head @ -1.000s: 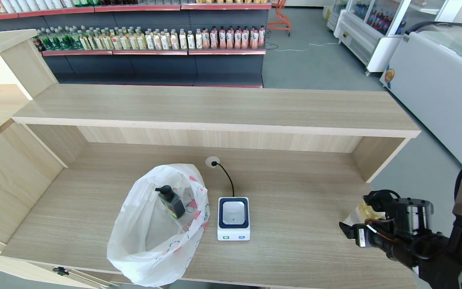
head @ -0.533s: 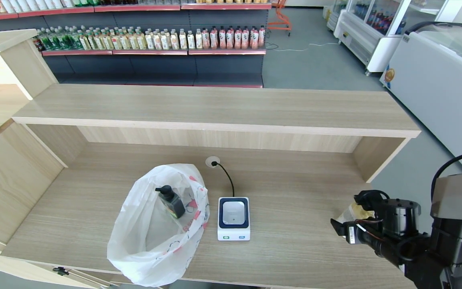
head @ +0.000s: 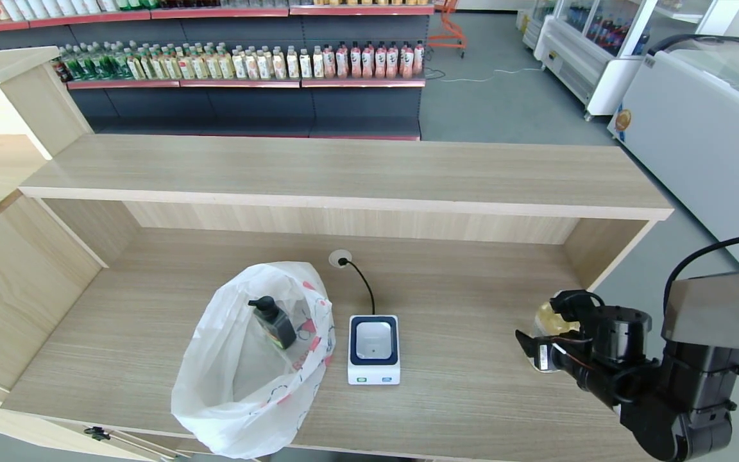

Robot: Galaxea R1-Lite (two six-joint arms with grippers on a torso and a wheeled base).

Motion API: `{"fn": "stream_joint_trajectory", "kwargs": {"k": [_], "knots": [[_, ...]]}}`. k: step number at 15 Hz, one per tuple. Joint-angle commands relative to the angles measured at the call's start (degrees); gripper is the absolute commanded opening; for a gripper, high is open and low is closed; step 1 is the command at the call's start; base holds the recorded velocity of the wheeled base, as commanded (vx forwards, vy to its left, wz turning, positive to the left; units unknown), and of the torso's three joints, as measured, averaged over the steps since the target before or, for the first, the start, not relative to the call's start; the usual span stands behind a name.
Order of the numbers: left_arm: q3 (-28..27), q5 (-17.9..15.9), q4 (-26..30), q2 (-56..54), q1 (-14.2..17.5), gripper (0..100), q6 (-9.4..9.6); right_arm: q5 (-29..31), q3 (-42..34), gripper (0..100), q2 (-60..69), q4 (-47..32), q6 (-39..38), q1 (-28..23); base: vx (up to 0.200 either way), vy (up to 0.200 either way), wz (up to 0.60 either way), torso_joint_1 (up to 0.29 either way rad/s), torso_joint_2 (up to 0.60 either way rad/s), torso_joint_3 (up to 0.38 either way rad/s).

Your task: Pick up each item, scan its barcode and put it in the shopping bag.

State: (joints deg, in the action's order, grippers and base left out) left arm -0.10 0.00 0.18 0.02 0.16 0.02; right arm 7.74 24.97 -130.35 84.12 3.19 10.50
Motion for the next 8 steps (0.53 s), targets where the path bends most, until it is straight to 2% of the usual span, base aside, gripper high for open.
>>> {"fn": "stream_joint_trajectory", "kwargs": {"k": [1,8], "knots": [[0.0,0.0,0.0,0.0,0.0,100,-0.02,-1.3,1.3,0,-0.7,0.4,1.3,0.2,0.0,0.0,0.0,0.0,0.0,0.0],[0.0,0.0,0.0,0.0,0.0,100,-0.02,-1.6,2.6,0,-2.0,1.8,6.3,0.2,0.0,0.0,0.0,0.0,0.0,0.0]]}}
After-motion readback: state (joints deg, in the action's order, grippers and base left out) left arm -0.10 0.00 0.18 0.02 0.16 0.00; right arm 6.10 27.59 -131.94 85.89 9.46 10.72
